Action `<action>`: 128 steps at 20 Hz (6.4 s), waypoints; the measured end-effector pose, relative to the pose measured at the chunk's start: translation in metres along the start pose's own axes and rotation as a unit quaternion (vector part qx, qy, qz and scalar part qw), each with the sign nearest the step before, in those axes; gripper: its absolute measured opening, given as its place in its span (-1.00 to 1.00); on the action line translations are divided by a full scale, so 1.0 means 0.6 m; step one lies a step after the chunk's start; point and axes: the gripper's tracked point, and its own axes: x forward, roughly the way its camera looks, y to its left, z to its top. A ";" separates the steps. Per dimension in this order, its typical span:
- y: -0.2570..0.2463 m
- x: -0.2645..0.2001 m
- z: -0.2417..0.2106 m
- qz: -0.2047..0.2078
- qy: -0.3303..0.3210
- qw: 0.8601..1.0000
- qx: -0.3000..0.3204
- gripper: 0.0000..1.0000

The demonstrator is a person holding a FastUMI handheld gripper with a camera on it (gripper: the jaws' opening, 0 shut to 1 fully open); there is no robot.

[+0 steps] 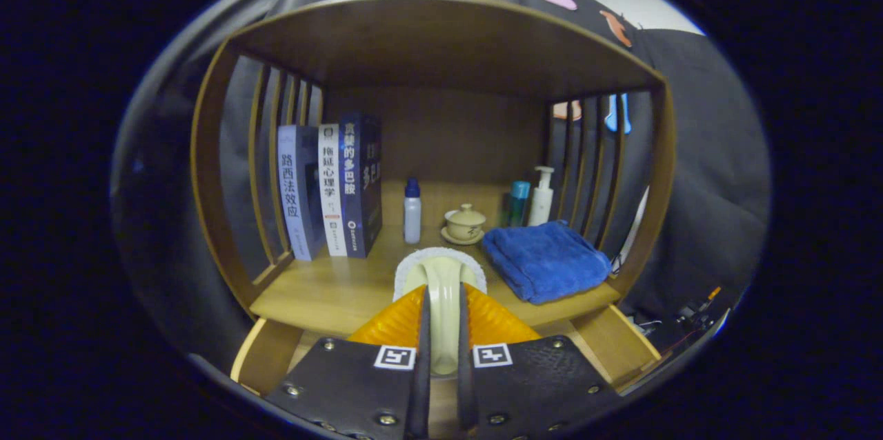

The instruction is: Pull open the drawer, take out the items inside it, and place them on the countertop above the cabinet.

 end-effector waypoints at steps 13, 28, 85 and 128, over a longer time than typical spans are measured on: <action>0.021 0.191 -0.024 0.007 0.020 1.000 0.007 -0.66; 0.016 0.225 -0.015 -0.009 0.012 0.999 0.041 -0.55; -0.052 -0.224 -0.377 0.043 -0.020 0.996 0.080 0.97; -0.002 0.065 -0.317 0.074 -0.010 0.996 0.058 0.98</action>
